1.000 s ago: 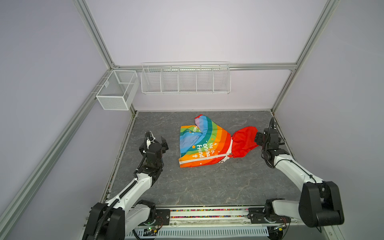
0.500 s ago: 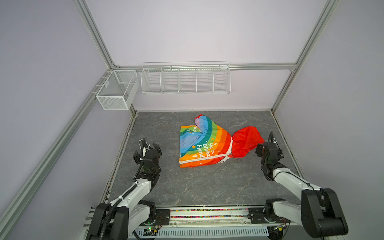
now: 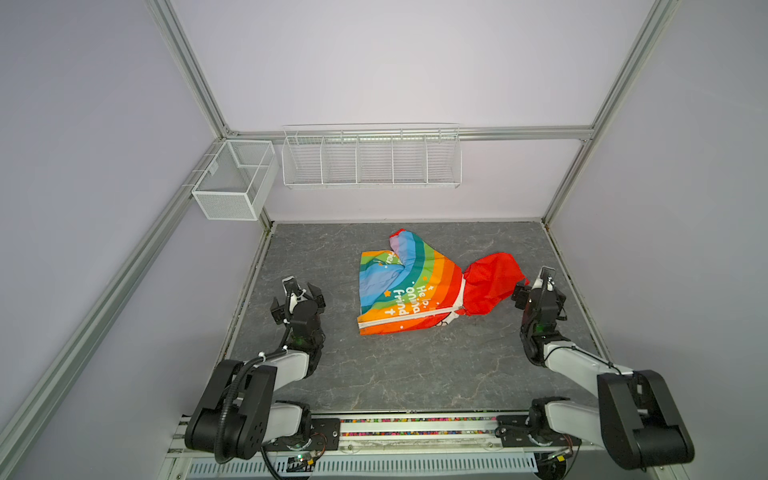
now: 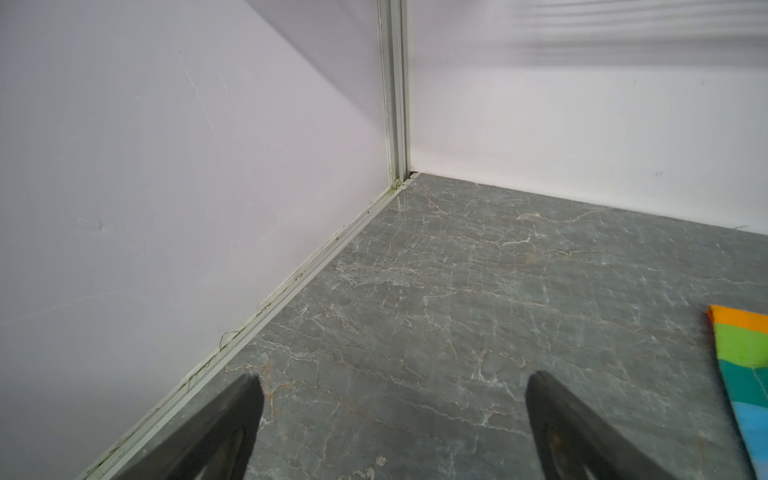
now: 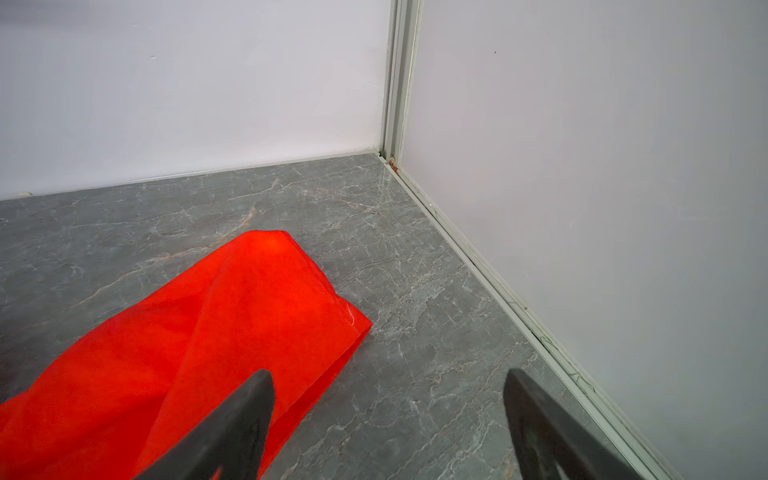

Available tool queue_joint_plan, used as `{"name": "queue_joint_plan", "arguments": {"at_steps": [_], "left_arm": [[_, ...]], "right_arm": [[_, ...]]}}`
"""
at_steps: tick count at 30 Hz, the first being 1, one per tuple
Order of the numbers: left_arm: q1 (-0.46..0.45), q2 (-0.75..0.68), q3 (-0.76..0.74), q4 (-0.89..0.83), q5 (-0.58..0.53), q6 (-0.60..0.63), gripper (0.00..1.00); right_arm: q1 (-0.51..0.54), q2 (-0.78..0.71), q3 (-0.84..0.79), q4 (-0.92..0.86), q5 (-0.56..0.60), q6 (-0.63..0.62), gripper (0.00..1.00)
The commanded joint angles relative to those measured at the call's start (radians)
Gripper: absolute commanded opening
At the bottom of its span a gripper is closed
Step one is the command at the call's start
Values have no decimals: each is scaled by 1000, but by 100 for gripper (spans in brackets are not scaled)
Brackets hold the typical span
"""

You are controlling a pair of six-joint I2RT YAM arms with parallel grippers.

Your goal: Zip up the jacket

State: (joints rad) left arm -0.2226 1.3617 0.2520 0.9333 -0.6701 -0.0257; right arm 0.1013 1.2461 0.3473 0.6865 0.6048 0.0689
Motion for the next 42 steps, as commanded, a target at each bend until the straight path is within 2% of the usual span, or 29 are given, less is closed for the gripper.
{"name": "queue_joint_plan", "arguments": {"at_steps": [1,4,8,17,20,22,25,28,29,30,31,33,35,42], "left_arm": [[5,96,-29,230,21,40,99],[1,198,-37,396,51,97,99],[-2,168,-20,300,84,83,99],[11,216,-33,358,152,94,99],[11,286,-39,465,173,125,99],[11,244,-24,365,171,105,99],[23,245,-2,335,179,99,99],[36,226,28,251,192,82,99],[43,223,43,217,199,76,99],[54,216,65,164,209,64,99],[67,207,91,104,224,48,99],[106,198,123,25,268,13,99],[140,188,139,-30,306,-21,99],[154,190,132,-12,333,-26,99]], "right_arm": [[6,12,-11,77,3,-36,89],[7,12,-33,110,-15,-41,89],[6,62,-86,229,-21,-44,89],[8,180,-84,338,-34,-64,89],[8,173,-58,275,-54,-62,89],[8,191,-47,277,-77,-78,89],[7,232,9,214,-169,-115,89],[-40,237,41,136,-272,-82,89],[-58,262,41,159,-313,-75,89],[-67,303,17,257,-330,-84,89],[-68,310,9,281,-332,-86,89],[-70,280,28,190,-343,-74,89],[-70,299,16,243,-340,-81,88],[-72,286,26,209,-344,-76,89]]}}
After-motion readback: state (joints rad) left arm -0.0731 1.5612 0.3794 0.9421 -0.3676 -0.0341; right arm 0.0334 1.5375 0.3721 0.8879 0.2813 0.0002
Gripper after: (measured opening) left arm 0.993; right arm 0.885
